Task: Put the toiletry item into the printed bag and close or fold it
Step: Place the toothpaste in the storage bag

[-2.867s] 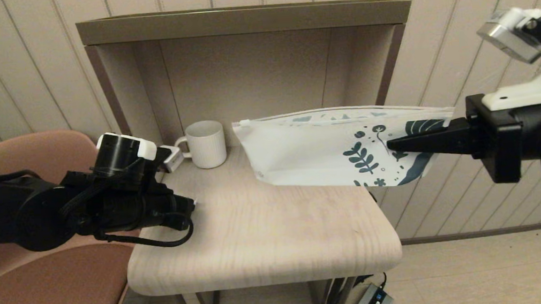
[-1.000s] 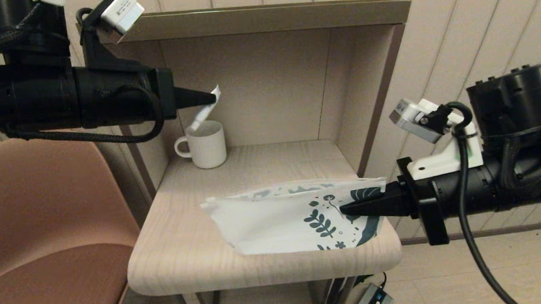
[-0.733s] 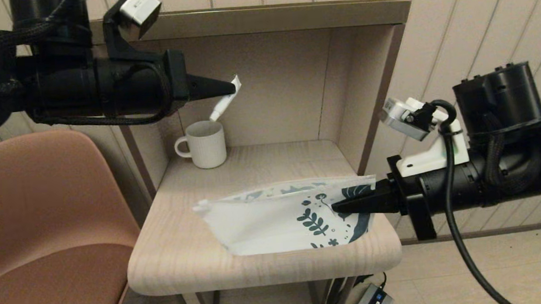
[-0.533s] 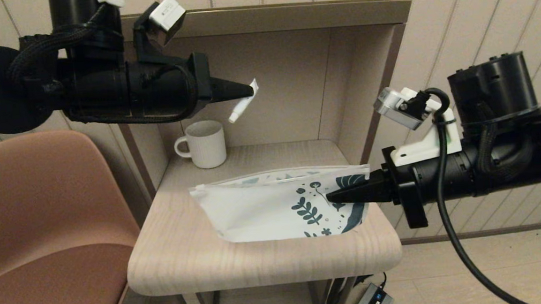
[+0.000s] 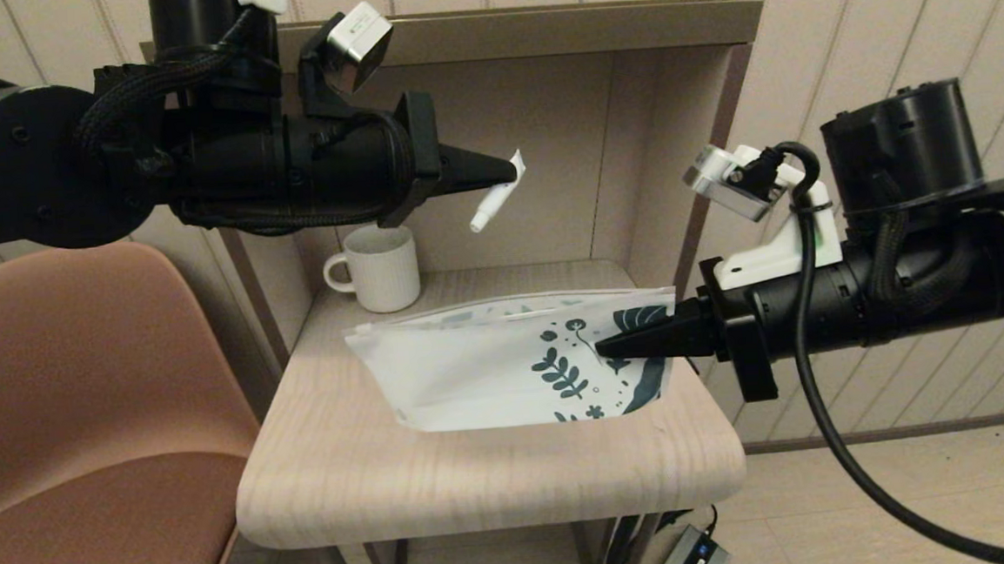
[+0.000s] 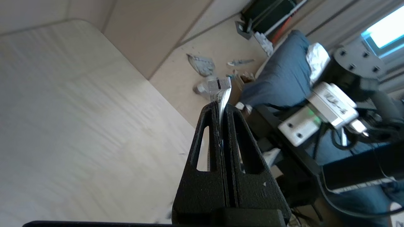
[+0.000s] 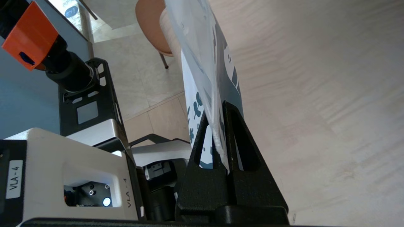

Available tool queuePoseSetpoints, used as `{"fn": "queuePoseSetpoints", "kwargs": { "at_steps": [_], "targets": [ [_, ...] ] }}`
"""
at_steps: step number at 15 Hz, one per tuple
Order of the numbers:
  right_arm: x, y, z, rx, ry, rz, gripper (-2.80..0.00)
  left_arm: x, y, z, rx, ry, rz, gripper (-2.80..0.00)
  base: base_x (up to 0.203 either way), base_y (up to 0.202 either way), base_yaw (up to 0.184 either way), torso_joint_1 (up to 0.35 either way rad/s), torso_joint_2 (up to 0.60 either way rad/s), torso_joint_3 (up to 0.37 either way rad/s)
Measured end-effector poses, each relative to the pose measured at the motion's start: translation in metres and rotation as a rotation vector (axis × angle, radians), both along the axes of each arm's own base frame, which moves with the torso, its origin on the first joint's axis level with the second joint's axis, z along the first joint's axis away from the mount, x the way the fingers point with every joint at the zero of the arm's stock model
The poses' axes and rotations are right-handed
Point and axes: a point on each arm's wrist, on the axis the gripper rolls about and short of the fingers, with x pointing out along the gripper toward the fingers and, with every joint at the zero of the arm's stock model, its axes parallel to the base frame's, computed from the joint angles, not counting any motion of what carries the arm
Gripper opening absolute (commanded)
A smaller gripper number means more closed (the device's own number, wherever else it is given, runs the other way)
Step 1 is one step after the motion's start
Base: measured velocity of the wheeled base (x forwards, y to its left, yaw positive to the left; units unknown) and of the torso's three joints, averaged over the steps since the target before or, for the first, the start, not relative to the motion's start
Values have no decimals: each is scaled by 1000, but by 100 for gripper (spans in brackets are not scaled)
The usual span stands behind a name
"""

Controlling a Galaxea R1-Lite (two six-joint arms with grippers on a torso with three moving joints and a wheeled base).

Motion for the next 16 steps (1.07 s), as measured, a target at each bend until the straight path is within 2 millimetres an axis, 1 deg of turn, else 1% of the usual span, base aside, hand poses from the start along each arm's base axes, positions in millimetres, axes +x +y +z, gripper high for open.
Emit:
{"fn": "queuePoseSetpoints", "kwargs": {
  "at_steps": [3,8,11,14,16],
  "targets": [
    [5,1,1,9,14,-10,-280,-2,-4,-6,10,17,-20,-280,0,0,0,0,0,0],
    [9,2,13,31,-10,-21,-280,-1,-8,-22,13,26,-33,-280,0,0,0,0,0,0],
    [12,3,15,34,-15,-25,-280,-3,-8,-29,14,29,-36,-280,0,0,0,0,0,0],
    [17,4,13,31,-8,-27,-280,-6,-6,-26,9,19,-36,-280,0,0,0,0,0,0],
    [21,6,8,24,6,-27,-280,-8,-4,-19,-3,1,-36,-280,0,0,0,0,0,0]
  ]
}}
